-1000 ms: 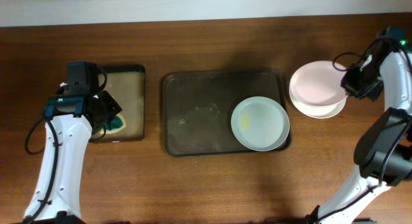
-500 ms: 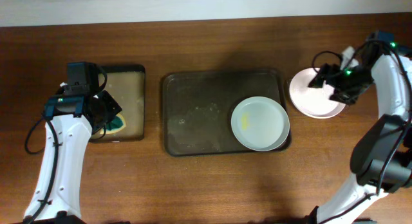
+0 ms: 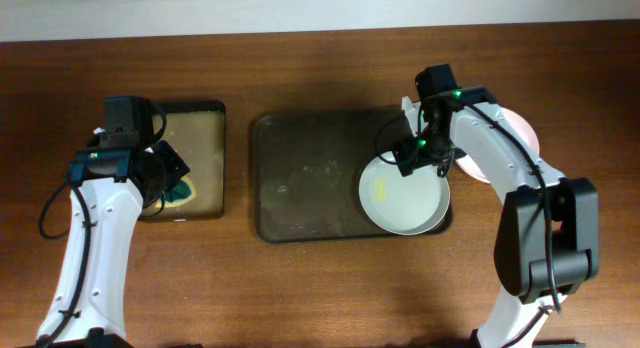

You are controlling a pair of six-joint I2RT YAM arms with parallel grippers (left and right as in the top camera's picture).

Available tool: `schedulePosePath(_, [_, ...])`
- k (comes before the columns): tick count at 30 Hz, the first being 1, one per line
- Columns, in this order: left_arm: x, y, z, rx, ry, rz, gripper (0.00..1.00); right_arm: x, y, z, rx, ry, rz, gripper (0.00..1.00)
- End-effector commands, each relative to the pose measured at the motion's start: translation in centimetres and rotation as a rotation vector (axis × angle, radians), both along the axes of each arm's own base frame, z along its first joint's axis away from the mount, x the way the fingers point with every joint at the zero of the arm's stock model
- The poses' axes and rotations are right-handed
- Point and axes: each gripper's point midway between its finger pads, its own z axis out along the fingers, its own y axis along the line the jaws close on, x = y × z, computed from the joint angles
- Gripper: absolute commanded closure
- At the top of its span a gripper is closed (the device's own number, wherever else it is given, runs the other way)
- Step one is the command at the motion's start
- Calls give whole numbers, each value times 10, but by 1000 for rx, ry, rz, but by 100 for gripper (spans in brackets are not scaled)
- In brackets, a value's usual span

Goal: Clean dirty plates on tray and stack at the side
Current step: 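Move the right gripper to the pale green plate and grip its rim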

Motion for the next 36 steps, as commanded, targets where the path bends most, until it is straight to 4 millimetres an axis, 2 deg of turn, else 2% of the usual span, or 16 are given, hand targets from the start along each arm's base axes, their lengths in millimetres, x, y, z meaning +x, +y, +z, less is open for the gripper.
schedulePosePath(1, [0,2,0,5,-3,-6,100,3,-25,-6,-112,-8,-27,11])
schedulePosePath(5, [0,2,0,5,-3,-6,100,-7,-17,-21,-6,60,-39,15])
schedulePosePath(9, [0,2,0,2,-4,-7,100,-21,-7,-34,69,121,-41,24])
schedulePosePath(14, [0,2,0,2,-4,-7,100,-25,-5,-34,80,138,-106,46])
schedulePosePath(15, [0,2,0,2,-4,-7,100,-26,3,-33,127,147,-110,49])
schedulePosePath(18, [1,2,1,3,-8,-7,100,-29,42,-24,343,178,-83,47])
schedulePosePath(20, [2,2,1,2,-11,-7,100,-29,51,-22,364,177,-65,42])
schedulePosePath(21, [2,2,1,2,-10,-7,100,-29,47,-25,325,172,-78,41])
schedulePosePath(24, [1,2,1,3,-7,-7,100,-29,10,-33,134,169,-314,39])
schedulePosePath(25, [1,2,1,3,-7,-7,100,-33,9,-33,128,187,-332,40])
schedulePosePath(30, [2,2,1,3,-11,-8,100,-53,15,-46,142,248,-325,40])
schedulePosePath(35, [2,2,1,3,-11,-8,100,-62,22,-63,172,253,-312,41])
schedulePosePath(36, [2,2,1,3,-11,-8,100,-64,22,-66,172,254,-313,45])
